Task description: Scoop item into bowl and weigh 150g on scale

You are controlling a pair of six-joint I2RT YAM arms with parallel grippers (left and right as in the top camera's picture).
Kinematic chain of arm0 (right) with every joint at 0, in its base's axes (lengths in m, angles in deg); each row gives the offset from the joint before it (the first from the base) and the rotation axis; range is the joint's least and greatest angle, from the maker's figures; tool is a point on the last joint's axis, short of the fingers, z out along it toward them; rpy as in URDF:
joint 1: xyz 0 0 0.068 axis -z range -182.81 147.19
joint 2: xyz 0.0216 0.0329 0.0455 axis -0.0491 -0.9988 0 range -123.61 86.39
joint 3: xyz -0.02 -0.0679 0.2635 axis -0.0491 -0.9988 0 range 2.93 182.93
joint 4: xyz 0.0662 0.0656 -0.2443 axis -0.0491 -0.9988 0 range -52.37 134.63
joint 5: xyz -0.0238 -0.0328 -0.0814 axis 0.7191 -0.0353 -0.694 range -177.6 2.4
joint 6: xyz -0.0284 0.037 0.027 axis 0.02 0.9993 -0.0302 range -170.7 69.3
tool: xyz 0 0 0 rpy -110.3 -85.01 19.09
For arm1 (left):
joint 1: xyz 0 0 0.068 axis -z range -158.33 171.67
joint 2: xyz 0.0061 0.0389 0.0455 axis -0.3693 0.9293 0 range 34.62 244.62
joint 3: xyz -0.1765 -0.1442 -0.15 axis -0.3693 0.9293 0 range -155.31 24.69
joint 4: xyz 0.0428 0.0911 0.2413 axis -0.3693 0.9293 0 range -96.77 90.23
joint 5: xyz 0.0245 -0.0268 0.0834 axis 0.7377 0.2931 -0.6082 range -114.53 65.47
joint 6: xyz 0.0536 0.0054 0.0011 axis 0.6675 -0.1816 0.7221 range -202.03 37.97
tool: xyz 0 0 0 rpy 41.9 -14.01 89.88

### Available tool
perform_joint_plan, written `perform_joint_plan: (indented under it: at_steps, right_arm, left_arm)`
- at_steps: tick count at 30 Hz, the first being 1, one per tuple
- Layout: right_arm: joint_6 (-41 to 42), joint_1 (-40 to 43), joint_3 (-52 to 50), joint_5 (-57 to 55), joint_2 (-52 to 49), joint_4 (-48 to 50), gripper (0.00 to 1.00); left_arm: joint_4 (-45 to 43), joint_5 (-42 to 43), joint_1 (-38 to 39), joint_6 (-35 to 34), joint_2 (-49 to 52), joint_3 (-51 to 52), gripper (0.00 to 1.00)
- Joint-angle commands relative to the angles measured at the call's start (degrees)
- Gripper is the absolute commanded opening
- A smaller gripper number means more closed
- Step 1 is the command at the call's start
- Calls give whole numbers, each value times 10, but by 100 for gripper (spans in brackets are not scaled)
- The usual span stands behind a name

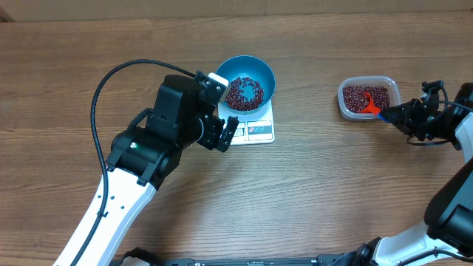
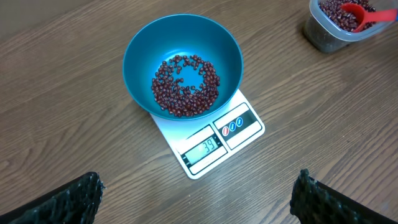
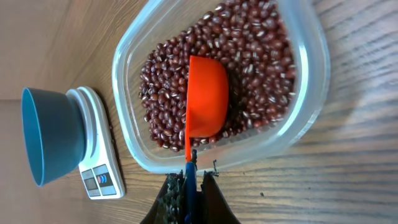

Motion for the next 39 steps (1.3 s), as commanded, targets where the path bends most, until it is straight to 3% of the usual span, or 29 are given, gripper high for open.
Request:
perform_joint_plan:
  at_steps: [1,39]
  right_arm:
    - [4,18,-7,42,-11,-1,4]
    - [-3,59,-7,213,-11,3,4]
  left_arm:
    - [0,4,-2,9,3,4,100]
    - [0,4,-2,9,3,4,99]
